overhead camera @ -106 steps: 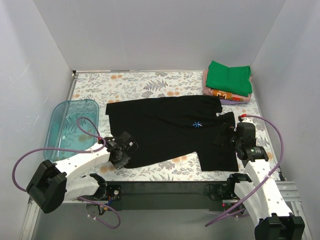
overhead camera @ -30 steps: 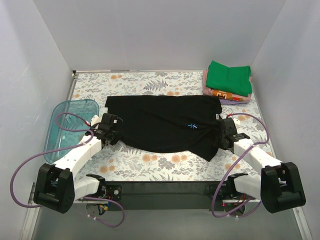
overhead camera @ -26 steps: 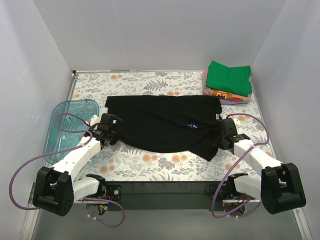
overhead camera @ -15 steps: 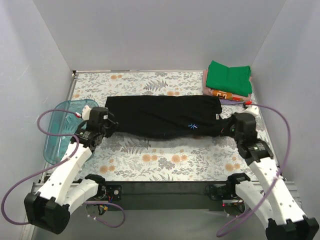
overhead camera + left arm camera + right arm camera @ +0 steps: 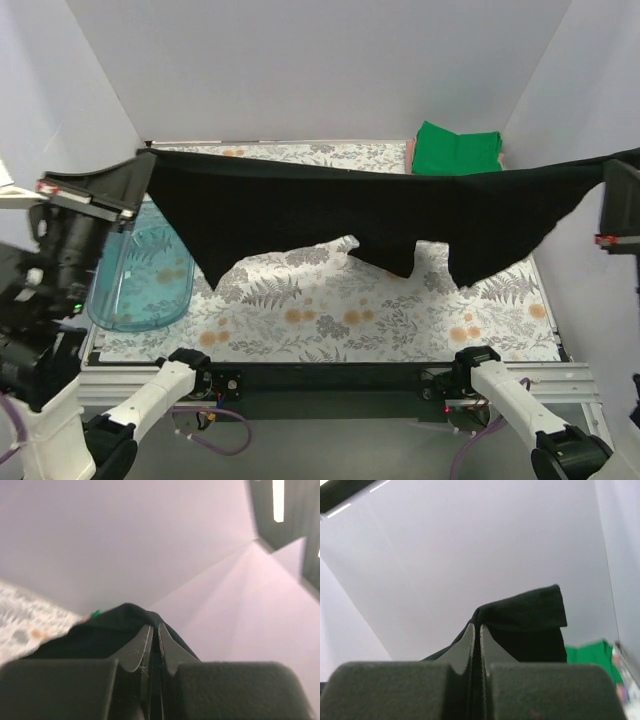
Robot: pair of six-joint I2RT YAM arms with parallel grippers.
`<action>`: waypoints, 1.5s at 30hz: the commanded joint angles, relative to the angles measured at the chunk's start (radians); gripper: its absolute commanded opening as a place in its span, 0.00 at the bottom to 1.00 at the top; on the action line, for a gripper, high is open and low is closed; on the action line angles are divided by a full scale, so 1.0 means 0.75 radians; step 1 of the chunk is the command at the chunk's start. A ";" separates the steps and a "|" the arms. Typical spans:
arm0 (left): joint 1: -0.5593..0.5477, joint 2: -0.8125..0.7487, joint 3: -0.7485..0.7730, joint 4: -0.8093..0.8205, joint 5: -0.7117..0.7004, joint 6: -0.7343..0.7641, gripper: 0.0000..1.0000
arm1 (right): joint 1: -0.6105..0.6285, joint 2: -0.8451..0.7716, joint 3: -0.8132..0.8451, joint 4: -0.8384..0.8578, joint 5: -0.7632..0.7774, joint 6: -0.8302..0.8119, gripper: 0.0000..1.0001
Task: Fold and stack the t-shirts
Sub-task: Flatten the tshirt out, then fold the tshirt
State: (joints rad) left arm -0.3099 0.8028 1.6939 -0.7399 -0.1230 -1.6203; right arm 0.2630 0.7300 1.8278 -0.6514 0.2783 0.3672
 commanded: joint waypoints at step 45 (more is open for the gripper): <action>0.133 1.748 -0.166 0.506 -0.335 0.219 0.00 | -0.089 1.238 -0.885 0.994 -0.075 -0.273 0.01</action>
State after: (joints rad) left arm -0.2298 2.1174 1.5291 -0.3439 -0.3618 -1.4723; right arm 0.2001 1.7031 1.1213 0.0494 0.2249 0.1360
